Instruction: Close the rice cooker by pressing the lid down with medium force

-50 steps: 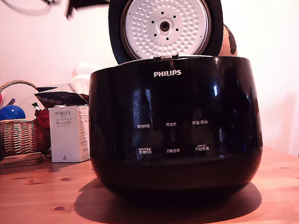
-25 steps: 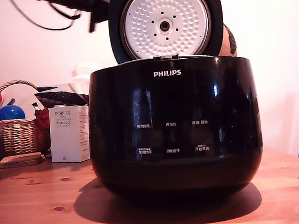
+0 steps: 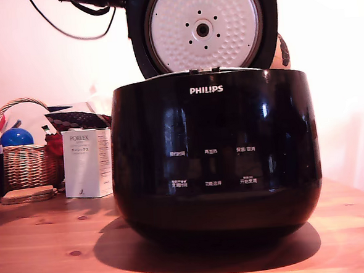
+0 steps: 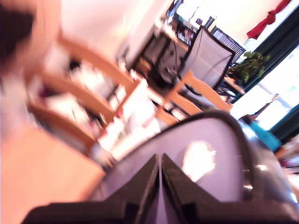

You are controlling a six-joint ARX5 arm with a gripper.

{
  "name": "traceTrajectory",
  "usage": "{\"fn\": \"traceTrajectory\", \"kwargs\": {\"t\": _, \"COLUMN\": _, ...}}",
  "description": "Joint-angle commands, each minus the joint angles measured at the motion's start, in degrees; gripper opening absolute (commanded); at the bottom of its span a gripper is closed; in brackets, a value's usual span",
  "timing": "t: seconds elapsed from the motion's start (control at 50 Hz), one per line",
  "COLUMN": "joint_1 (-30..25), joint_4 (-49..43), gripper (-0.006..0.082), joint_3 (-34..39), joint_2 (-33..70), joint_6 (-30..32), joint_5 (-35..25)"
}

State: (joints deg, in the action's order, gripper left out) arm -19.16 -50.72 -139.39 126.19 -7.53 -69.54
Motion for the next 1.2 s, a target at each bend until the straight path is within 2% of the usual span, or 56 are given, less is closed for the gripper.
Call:
{"fn": "traceTrajectory", "kwargs": {"t": 0.0, "joint_1": -1.3, "joint_4": -3.7, "gripper": -0.0021, "joint_3": -0.6, "joint_2": 2.1, "joint_6": -0.1, "joint_5": -0.2}}
{"fn": "traceTrajectory", "kwargs": {"t": 0.26, "joint_1": -3.6, "joint_4": -19.3, "gripper": -0.0021, "joint_3": -0.6, "joint_2": 1.6, "joint_6": -0.1, "joint_5": 9.9}}
{"fn": "traceTrajectory", "kwargs": {"t": 0.42, "joint_1": -5.4, "joint_4": -23.1, "gripper": -0.0021, "joint_3": -0.6, "joint_2": 0.4, "joint_6": -0.1, "joint_5": 18.4}}
{"fn": "traceTrajectory", "kwargs": {"t": 0.44, "joint_1": -5.6, "joint_4": -23.3, "gripper": -0.0021, "joint_3": -0.6, "joint_2": 0.3, "joint_6": -0.1, "joint_5": 19.4}}
{"fn": "traceTrajectory", "kwargs": {"t": 0.46, "joint_1": -5.8, "joint_4": -23.3, "gripper": -0.0021, "joint_3": -0.6, "joint_2": 0.1, "joint_6": 15.6, "joint_5": 20.3}}
{"fn": "traceTrajectory", "kwargs": {"t": 0.84, "joint_1": -9.4, "joint_4": -21.5, "gripper": -0.0021, "joint_3": -0.6, "joint_2": -5.1, "joint_6": 16.6, "joint_5": 31.5}}
{"fn": "traceTrajectory", "kwargs": {"t": 1.18, "joint_1": -12.5, "joint_4": -18.7, "gripper": -0.0021, "joint_3": -0.6, "joint_2": -7.9, "joint_6": 16.4, "joint_5": 46.3}}
